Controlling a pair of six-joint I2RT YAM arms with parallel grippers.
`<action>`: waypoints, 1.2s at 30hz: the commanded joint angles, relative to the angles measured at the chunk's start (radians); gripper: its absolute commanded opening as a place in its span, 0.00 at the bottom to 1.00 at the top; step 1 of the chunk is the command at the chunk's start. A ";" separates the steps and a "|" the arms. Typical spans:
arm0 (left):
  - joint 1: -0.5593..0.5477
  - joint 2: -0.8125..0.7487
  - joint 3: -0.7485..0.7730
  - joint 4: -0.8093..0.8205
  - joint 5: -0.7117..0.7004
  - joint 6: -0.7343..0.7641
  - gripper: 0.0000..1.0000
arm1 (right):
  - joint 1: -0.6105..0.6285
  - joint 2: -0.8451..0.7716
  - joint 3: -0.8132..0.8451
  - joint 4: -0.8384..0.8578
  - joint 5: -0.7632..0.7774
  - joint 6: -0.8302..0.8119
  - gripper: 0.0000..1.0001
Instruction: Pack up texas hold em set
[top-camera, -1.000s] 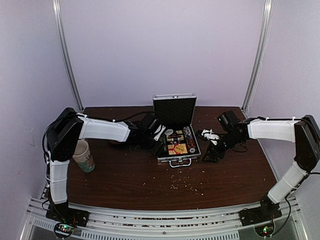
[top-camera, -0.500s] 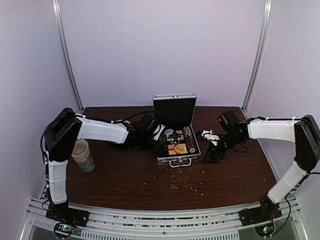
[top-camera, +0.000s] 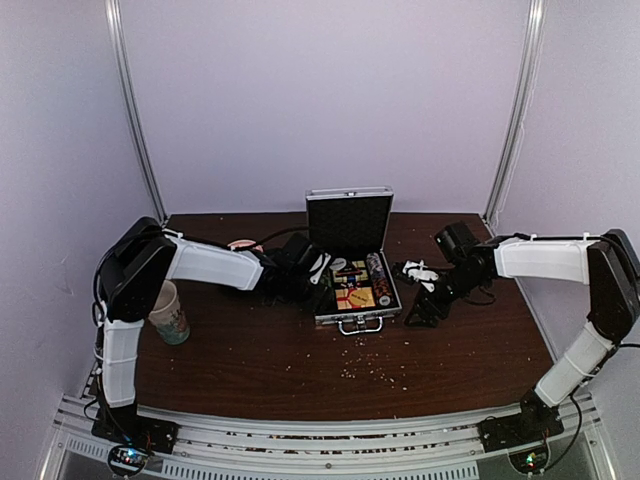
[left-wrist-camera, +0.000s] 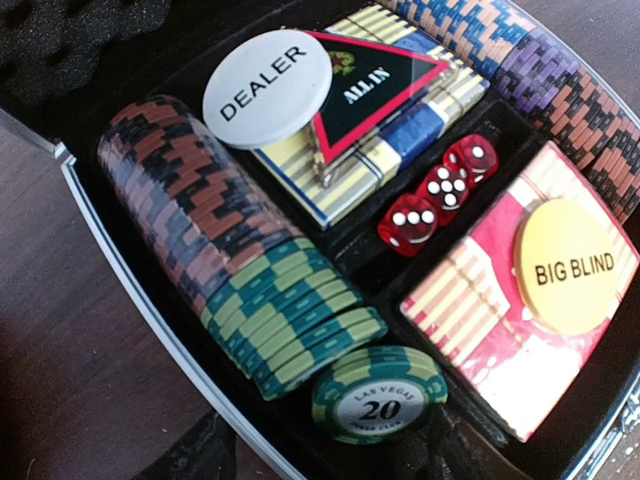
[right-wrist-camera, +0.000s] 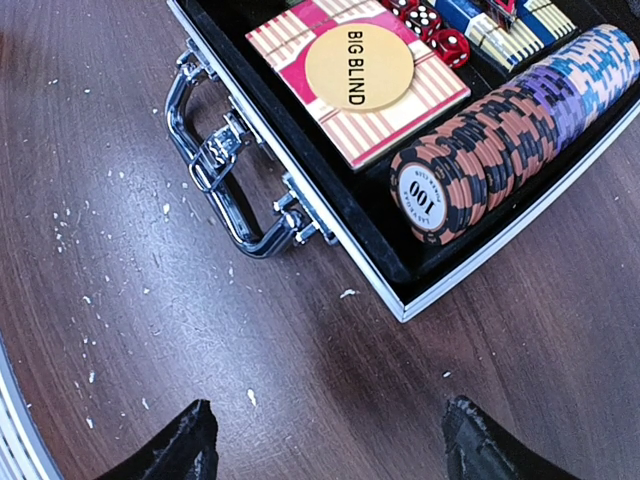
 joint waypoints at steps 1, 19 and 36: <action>0.007 0.027 0.032 0.022 -0.017 -0.008 0.66 | -0.003 0.016 0.028 -0.018 -0.005 -0.009 0.78; 0.026 0.048 0.072 0.008 -0.016 -0.026 0.65 | -0.004 0.025 0.032 -0.027 -0.009 -0.014 0.79; 0.022 -0.032 0.050 -0.062 0.028 -0.028 0.66 | -0.003 0.016 0.051 -0.053 -0.033 -0.011 0.81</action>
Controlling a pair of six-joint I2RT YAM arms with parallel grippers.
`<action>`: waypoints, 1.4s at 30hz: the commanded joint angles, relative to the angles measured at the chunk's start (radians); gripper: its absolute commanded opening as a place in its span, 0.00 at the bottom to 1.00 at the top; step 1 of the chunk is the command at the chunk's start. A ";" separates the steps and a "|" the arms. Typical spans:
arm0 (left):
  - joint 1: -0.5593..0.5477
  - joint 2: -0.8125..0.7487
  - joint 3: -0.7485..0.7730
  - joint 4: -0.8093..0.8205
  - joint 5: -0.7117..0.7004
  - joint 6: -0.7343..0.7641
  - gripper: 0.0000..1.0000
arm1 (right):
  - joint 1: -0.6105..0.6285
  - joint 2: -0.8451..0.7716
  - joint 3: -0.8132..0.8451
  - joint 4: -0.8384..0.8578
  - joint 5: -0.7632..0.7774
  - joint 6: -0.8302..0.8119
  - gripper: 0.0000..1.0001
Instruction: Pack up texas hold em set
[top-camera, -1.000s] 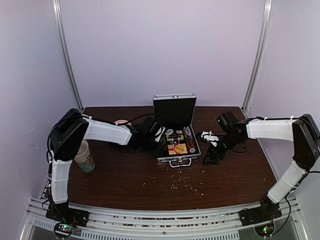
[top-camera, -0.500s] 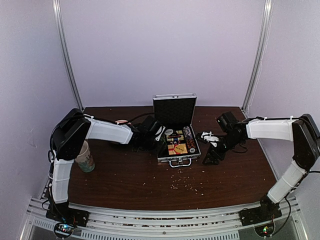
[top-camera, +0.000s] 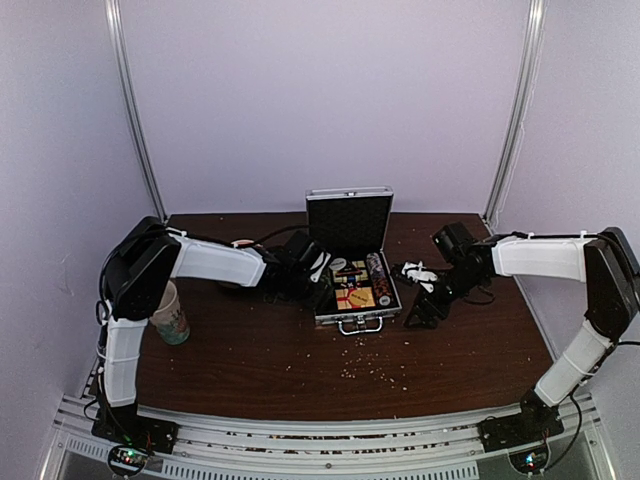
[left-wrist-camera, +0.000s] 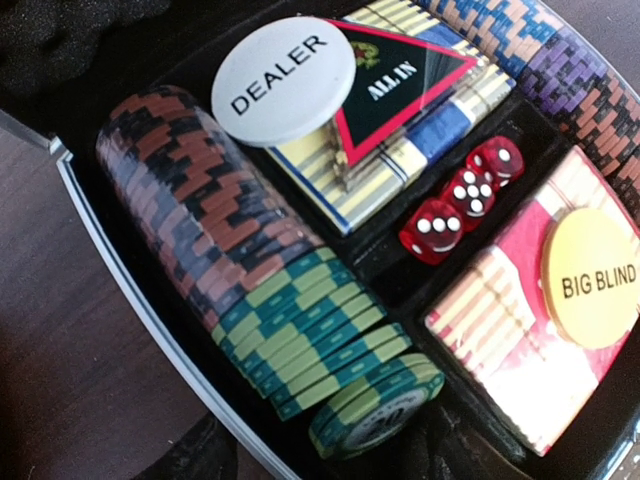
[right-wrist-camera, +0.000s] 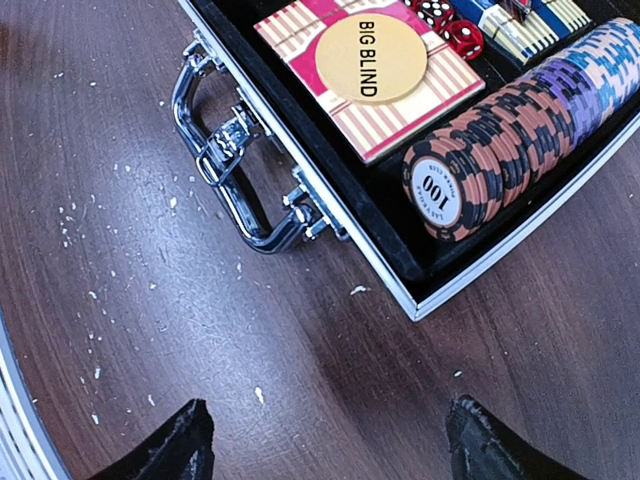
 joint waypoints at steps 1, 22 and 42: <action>0.004 -0.080 -0.015 -0.021 0.027 -0.007 0.66 | -0.003 -0.009 0.036 -0.027 -0.022 -0.003 0.81; 0.036 -0.646 -0.187 -0.279 -0.256 0.143 0.73 | -0.054 -0.352 0.216 0.042 0.459 0.288 1.00; 0.127 -0.928 -0.247 -0.144 -0.492 0.158 0.98 | -0.168 -0.601 0.041 0.333 0.572 0.666 1.00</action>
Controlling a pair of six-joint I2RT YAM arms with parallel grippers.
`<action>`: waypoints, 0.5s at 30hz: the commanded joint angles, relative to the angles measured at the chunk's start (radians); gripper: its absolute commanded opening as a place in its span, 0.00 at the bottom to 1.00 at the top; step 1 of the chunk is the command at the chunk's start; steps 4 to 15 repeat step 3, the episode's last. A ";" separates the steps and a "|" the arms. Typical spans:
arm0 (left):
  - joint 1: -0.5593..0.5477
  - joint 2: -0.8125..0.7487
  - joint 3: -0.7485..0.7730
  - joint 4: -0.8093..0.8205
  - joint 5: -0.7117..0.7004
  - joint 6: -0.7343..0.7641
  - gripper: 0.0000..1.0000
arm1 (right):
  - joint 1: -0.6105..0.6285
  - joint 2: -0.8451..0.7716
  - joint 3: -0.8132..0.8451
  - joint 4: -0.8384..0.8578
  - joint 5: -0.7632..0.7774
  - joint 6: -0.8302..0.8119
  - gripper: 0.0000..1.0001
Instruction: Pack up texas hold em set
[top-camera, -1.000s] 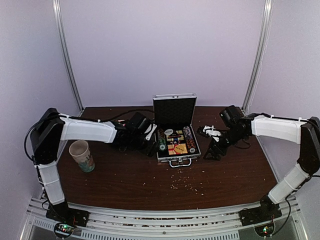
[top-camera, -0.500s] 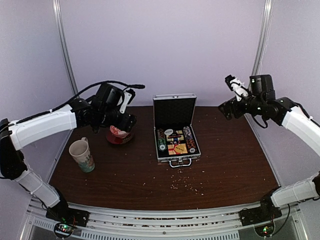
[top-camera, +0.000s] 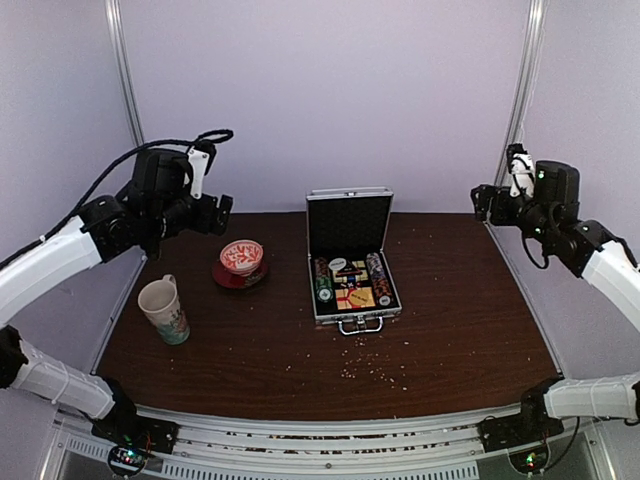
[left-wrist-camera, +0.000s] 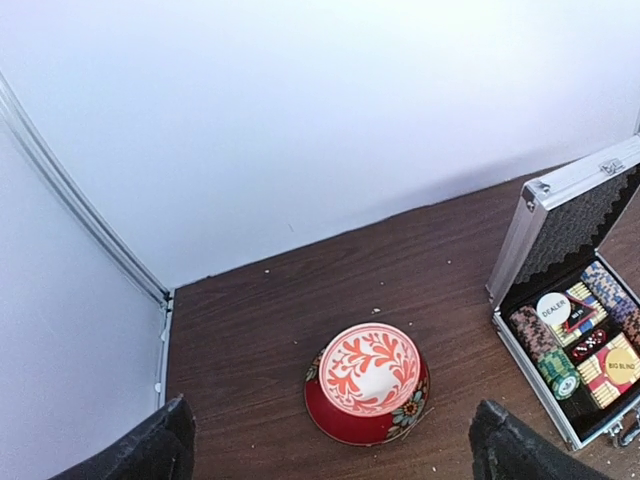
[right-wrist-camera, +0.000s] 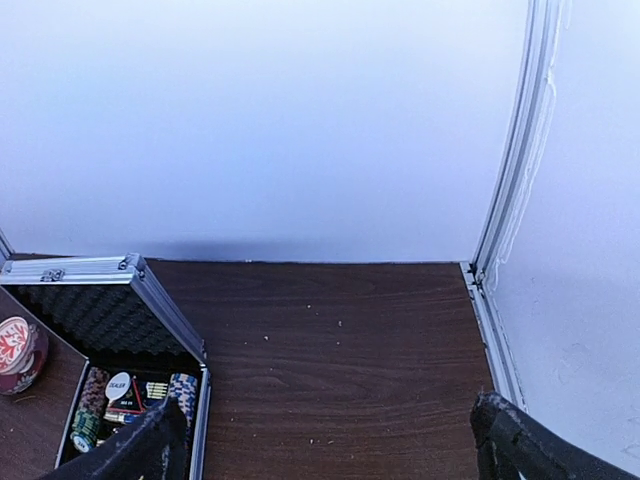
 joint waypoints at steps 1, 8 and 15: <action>0.004 -0.026 -0.040 0.073 -0.049 -0.019 0.98 | -0.015 -0.031 -0.016 0.053 -0.046 0.039 1.00; 0.005 -0.019 -0.038 0.067 -0.051 -0.019 0.98 | -0.016 -0.035 -0.024 0.059 -0.061 0.035 1.00; 0.005 -0.019 -0.038 0.067 -0.051 -0.019 0.98 | -0.016 -0.035 -0.024 0.059 -0.061 0.035 1.00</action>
